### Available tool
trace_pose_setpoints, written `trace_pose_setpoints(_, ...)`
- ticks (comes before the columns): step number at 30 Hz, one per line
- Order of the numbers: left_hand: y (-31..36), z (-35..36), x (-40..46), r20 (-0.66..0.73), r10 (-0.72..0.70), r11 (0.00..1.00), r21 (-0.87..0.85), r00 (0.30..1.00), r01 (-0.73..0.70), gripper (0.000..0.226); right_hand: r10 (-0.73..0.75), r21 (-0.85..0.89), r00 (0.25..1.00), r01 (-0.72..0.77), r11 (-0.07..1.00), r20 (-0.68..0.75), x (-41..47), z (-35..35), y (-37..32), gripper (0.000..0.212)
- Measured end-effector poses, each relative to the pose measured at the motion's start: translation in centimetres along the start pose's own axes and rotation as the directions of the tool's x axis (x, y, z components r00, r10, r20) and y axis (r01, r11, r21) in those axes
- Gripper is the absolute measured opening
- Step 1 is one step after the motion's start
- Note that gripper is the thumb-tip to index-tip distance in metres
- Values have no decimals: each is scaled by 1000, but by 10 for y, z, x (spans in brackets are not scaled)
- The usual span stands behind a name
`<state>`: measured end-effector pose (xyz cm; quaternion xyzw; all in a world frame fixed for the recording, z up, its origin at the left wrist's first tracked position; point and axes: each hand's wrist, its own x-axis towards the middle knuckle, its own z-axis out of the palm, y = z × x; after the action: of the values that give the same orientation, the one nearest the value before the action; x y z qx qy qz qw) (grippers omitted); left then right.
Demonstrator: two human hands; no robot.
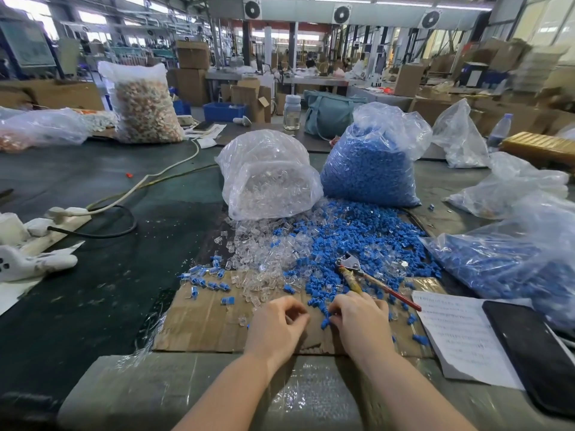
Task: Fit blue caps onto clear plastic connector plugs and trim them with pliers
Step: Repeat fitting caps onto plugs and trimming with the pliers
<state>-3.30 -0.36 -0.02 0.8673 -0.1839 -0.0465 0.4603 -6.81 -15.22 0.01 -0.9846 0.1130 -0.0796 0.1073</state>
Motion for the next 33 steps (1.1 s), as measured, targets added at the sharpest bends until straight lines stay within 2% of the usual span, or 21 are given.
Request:
trace_pose_setpoints(4,-2,5,8,-39,-7,1000,9,999,7,31,-2,1,1000,2,1000,-30,2,4,-5,6)
trace_pose_setpoints(10,-4,12,15,-89,-44,999,-24,995,42,22,12,60,993,-5,998,-114,3,15,-13,23)
trace_pose_setpoints(15,-8,17,15,-191,-115,986,-143,975,88,25,64,151,983,-39,988,-170,-1,23,-15,10)
trace_pose_setpoints(20,-13,20,11,-252,-77,993,-109,965,51,23,112,236,966,-56,970,-231,-3,27,-15,6)
trace_pose_setpoints(27,-18,22,7,-278,-69,987,-160,958,24,11,126,269,943,-41,962,-307,-5,28,-17,10)
trace_pose_setpoints(33,-19,22,5,-280,-66,990,-141,958,27,17,94,254,927,2,967,-364,-8,27,-18,16)
